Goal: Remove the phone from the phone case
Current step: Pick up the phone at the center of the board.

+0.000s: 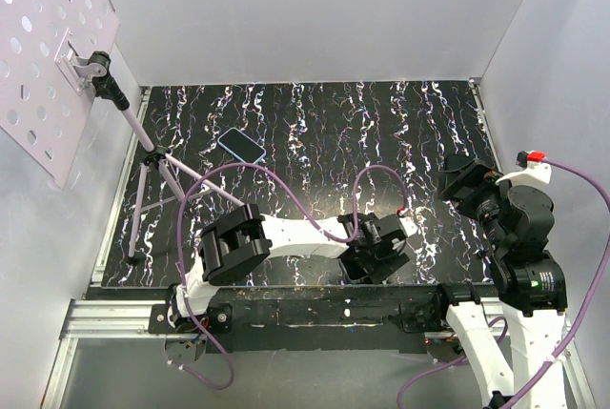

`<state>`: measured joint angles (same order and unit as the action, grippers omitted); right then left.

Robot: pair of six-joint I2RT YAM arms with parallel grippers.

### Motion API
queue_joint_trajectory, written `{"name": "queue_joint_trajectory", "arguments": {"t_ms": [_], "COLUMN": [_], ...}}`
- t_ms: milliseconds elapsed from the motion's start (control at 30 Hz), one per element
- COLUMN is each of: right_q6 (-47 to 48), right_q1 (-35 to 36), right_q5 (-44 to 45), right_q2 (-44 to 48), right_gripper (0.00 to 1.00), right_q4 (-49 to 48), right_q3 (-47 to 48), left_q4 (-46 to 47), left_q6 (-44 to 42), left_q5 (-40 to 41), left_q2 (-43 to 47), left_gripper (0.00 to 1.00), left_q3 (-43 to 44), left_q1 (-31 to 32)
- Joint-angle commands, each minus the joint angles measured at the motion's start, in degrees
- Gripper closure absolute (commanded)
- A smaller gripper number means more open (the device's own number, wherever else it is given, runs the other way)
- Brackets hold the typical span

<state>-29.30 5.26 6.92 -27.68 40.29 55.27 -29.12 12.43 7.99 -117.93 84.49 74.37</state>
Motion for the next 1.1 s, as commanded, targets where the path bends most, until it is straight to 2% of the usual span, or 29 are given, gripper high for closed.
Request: {"name": "queue_joint_trajectory", "arguments": {"t_ms": [0, 100, 167, 267, 467, 500, 567, 667, 767, 867, 967, 1033, 1067], "right_q6": [0.82, 0.82, 0.39, -0.49, -1.55, -2.07, -3.22, -4.62, -4.45, -3.23, -0.6, 2.47, 4.32], "right_q1": [-0.16, -0.16, -0.07, -0.16, -0.07, -0.16, -0.07, -0.07, -0.07, -0.16, -0.16, -0.16, -0.16], "right_q5": [-0.15, -0.24, -0.33, -0.07, 6.43, 8.09, 12.39, 18.99, 20.15, 15.51, 5.07, -5.19, -13.34], "right_q2": [0.79, 0.96, 0.79, -0.35, -4.39, -5.01, -5.54, -6.5, -9.48, -11.6, -13.8, -15.9, -16.96], "right_gripper": [0.0, 0.0, 0.0, 0.0, 0.0, 0.0, 0.0, 0.0, 0.0, 0.0, 0.0, 0.0, 0.0], "right_q4": [-0.92, -0.92, -0.92, 0.83, 6.63, 7.77, 9.27, 11.29, 13.23, 12.19, 9.37, 6.74, 5.08], "right_q3": [0.02, -0.16, 0.02, 0.81, 4.32, 4.76, 5.03, 5.2, 5.73, 4.16, 2.4, 1.34, 0.55], "left_q4": [-2.52, -2.78, -2.95, -2.0, 2.14, 2.66, 3.19, 3.2, 4.68, 8.72, 10.92, 13.12, 14.78], "left_q6": [-0.82, -1.53, -1.7, -1.44, -0.74, -0.74, -0.47, 1.72, 2.87, 0.15, -2.13, -4.76, -7.04], "left_q5": [1.94, 1.77, 2.38, 6.5, 14.76, 15.64, 18.01, 23.63, 26.37, 23.67, 20.41, 18.04, 15.85], "left_q2": [-1.87, -2.74, -3.18, -1.7, 7.17, 8.23, 10.17, 13.94, 19.03, 24.31, 29.75, 32.75, 34.33], "left_gripper": [0.01, 0.0, 0.1, 0.33, 0.63, 0.71, 0.8, 1.0, 1.0, 1.0, 1.0, 1.0, 1.0], "left_q3": [-0.9, -1.52, -2.22, -4.24, -9.6, -10.04, -10.83, -12.24, -14.78, -17.33, -18.74, -20.41, -21.72], "left_q1": [0.34, 0.34, 0.34, 0.16, 0.25, 0.25, 0.16, 0.25, 0.25, 0.25, 0.25, 0.25, 0.25]}}
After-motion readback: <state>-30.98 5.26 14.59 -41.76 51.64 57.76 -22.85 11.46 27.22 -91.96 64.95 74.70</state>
